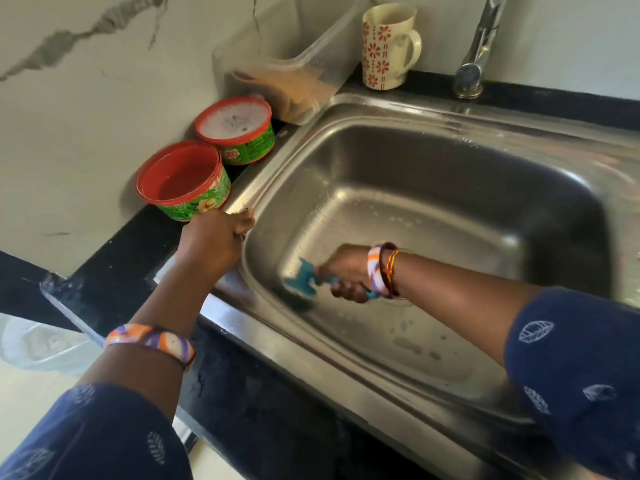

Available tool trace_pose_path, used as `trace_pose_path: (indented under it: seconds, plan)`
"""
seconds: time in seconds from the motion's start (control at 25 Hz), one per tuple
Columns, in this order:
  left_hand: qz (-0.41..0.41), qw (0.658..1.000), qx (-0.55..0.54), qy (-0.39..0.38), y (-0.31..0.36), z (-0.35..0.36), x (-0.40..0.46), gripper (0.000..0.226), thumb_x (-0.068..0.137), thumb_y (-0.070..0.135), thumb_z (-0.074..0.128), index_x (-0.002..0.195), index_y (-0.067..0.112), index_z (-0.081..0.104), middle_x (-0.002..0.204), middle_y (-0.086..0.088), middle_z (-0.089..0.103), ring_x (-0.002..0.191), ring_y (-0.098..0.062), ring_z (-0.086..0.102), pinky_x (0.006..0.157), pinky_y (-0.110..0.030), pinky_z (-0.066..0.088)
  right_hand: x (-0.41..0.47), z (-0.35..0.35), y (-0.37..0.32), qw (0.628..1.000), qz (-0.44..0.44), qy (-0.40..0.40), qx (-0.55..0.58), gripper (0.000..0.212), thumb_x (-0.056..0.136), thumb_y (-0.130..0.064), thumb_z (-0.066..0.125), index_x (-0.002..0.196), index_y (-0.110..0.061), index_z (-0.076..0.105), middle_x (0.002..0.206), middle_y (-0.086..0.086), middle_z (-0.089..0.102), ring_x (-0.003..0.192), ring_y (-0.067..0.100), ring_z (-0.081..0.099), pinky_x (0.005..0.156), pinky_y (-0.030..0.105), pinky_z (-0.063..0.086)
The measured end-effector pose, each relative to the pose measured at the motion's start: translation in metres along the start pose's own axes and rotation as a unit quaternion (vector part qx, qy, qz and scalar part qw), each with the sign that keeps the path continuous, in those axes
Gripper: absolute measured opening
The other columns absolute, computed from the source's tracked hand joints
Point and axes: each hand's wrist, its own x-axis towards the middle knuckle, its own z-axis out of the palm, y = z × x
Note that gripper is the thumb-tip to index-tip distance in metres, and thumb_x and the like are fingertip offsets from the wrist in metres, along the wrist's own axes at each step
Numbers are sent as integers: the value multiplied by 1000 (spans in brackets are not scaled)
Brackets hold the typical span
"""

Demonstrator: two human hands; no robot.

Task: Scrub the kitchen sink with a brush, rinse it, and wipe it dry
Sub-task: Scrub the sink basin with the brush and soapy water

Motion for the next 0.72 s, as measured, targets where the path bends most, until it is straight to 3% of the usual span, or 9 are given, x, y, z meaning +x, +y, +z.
trace_pose_path:
  seconds: [0.08, 0.2, 0.36, 0.44, 0.52, 0.64, 0.72]
  plan:
    - [4, 1000, 8, -5, -1, 0, -1, 37, 93, 10, 52, 126, 26, 61, 132, -8, 58, 121, -32, 52, 99, -38, 44, 0, -1, 9, 998, 39, -15, -42, 28, 99, -23, 41, 75, -11, 48, 38, -2, 38, 20, 3, 23, 29, 4, 19]
    - [17, 999, 32, -9, -1, -1, -1, 39, 94, 13, 51, 129, 28, 58, 130, -10, 59, 119, -33, 54, 98, -38, 45, -9, -4, -14, 994, 20, -75, 73, 27, 101, -32, 34, 89, -14, 50, 41, -4, 36, 23, 0, 23, 27, 5, 17]
    - [80, 994, 43, -61, 0, -10, -7, 40, 94, 24, 42, 131, 24, 57, 125, -11, 62, 115, -30, 57, 95, -29, 44, -35, -10, -49, 994, -93, 38, -33, 16, 99, -27, 43, 103, -13, 50, 58, 3, 35, 26, 1, 24, 32, 5, 19]
    - [98, 991, -61, -64, 1, -30, -8, 35, 93, 21, 50, 126, 17, 62, 123, -3, 65, 117, -21, 58, 91, -19, 40, -60, -26, -69, 985, -164, 60, -5, 13, 99, -23, 44, 103, -13, 51, 59, 3, 36, 27, -1, 25, 31, 6, 20]
    - [111, 981, -158, 17, -2, -60, 3, 34, 90, 14, 60, 123, 17, 64, 122, -2, 65, 118, -18, 58, 94, -21, 40, -78, -38, -106, 965, -241, 95, 45, 10, 98, -21, 44, 97, -15, 53, 60, 2, 38, 29, -1, 27, 30, 7, 21]
    - [88, 992, -42, 83, 0, -88, 29, 41, 93, 29, 54, 133, 25, 54, 134, -10, 55, 124, -30, 50, 98, -31, 39, -70, -38, -155, 929, -325, 171, 40, 12, 99, -19, 44, 90, -15, 52, 59, 2, 41, 30, 1, 30, 32, 8, 23]
    - [89, 993, 54, 61, -5, -100, 50, 40, 94, 38, 48, 130, 23, 54, 130, -13, 55, 118, -34, 52, 91, -35, 43, -42, -25, -195, 898, -340, 267, -80, 19, 97, -20, 45, 83, -11, 54, 59, 3, 45, 28, 3, 35, 33, 12, 27]
